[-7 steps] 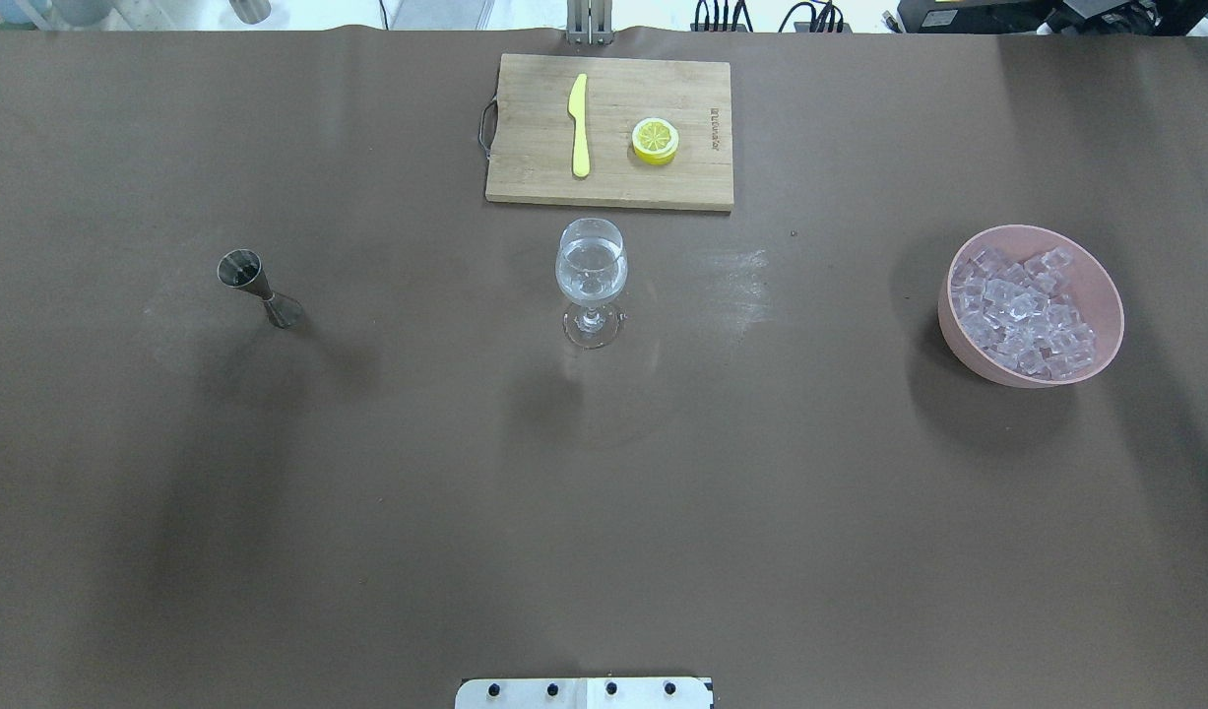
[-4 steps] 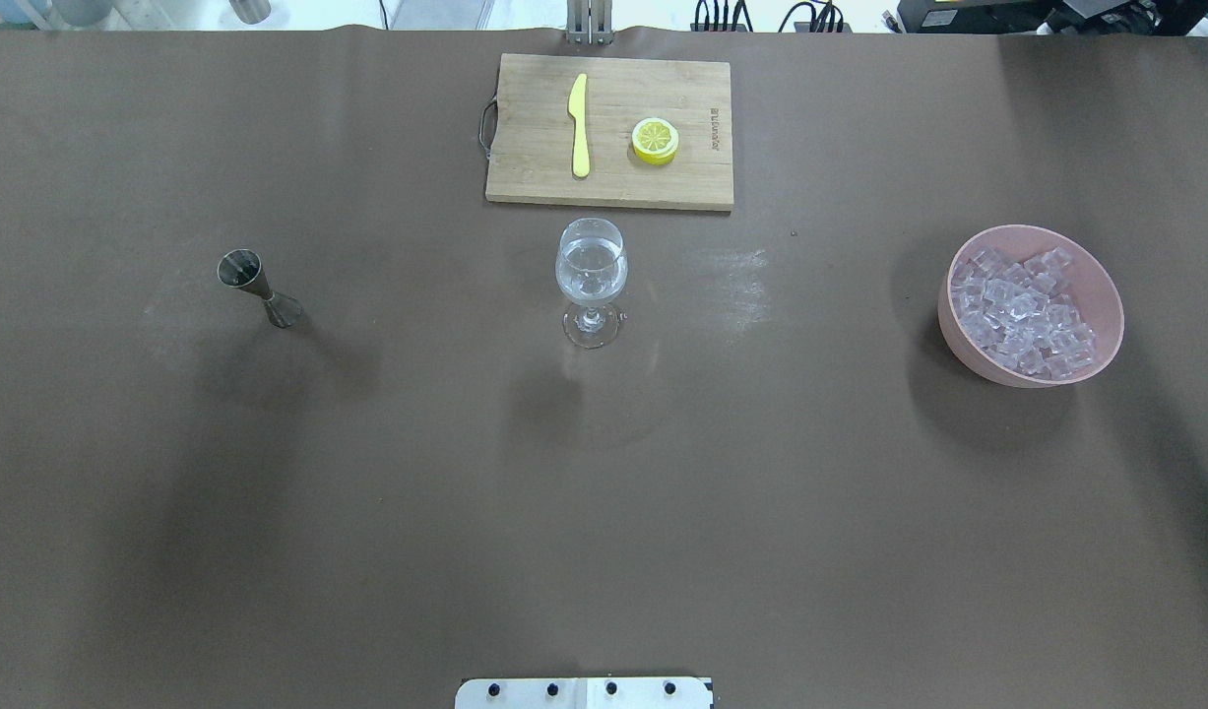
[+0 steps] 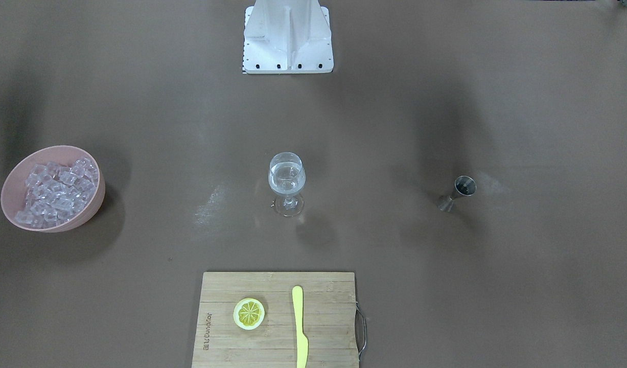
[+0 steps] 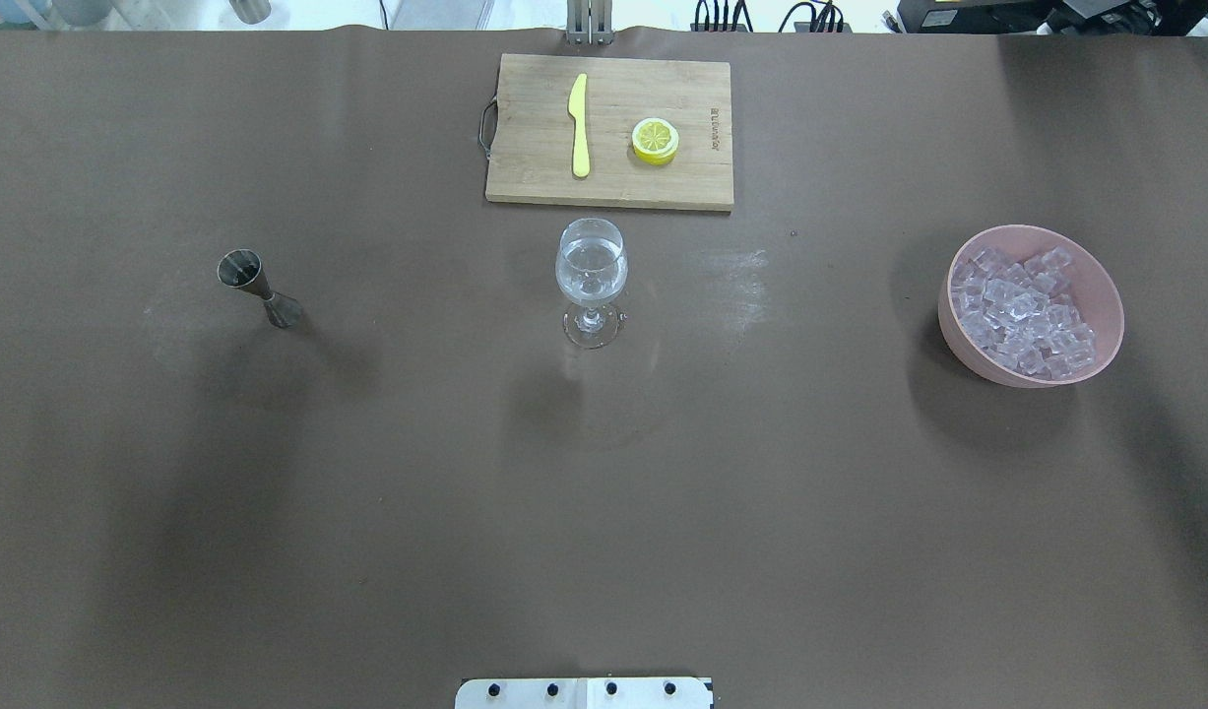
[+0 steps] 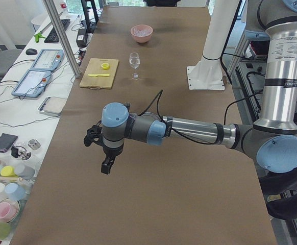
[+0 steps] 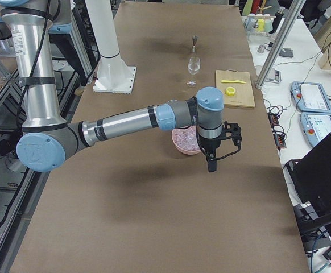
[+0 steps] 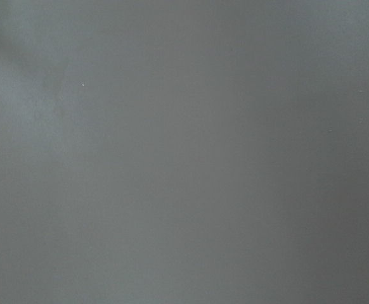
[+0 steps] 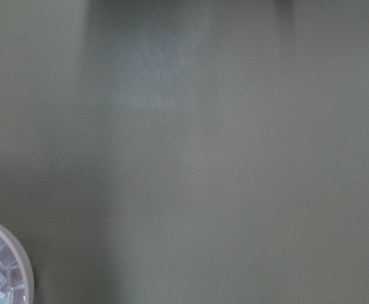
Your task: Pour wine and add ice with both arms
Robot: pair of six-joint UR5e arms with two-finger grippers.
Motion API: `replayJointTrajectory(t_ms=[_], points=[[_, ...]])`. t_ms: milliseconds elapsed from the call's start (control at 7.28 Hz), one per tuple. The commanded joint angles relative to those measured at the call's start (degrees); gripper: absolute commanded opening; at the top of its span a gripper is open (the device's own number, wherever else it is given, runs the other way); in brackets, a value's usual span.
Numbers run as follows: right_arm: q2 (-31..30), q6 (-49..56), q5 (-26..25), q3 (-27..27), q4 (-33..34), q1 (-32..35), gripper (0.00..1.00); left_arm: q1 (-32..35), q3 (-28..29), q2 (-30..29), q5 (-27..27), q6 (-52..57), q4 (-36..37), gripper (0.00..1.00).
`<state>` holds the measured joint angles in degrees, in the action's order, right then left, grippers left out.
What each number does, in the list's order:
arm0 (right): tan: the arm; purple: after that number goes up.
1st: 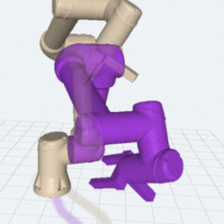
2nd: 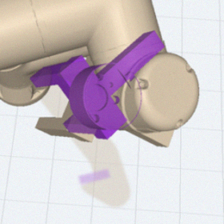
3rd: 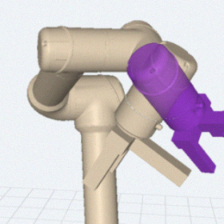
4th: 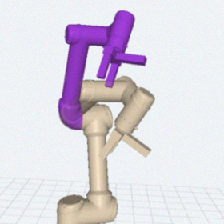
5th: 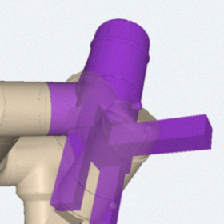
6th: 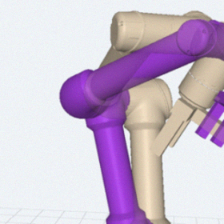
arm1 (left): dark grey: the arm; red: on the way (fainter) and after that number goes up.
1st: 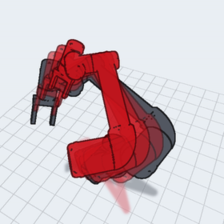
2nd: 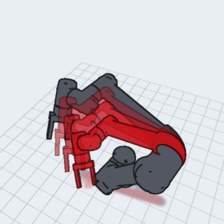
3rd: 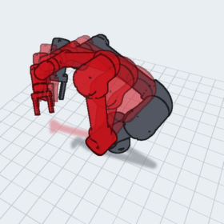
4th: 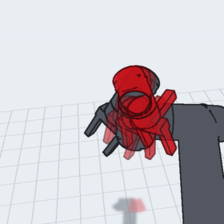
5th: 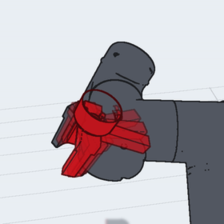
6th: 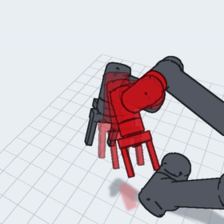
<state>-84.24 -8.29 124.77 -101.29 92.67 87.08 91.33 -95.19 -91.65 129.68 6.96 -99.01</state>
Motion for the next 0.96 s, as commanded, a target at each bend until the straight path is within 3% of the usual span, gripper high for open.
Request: replayJointTrajectory(t_ms=[0, 275, 824], points=[[0.13, 4.67, -0.05, 0.12, -0.03, -0.16, 1.00, 0.08, 1.32, -0.54, -0.04, -3.50, -5.92, 0.98], [0.30, 4.52, 0.21, 0.04, 0.06, -0.60, 1.00, 0.08, 1.23, -0.55, 0.23, -8.00, -10.48, 0.98], [0.30, 4.69, 0.03, -0.40, -0.03, -1.57, 1.00, -1.06, -2.02, -3.27, 0.40, -8.10, -12.68, 0.98]])
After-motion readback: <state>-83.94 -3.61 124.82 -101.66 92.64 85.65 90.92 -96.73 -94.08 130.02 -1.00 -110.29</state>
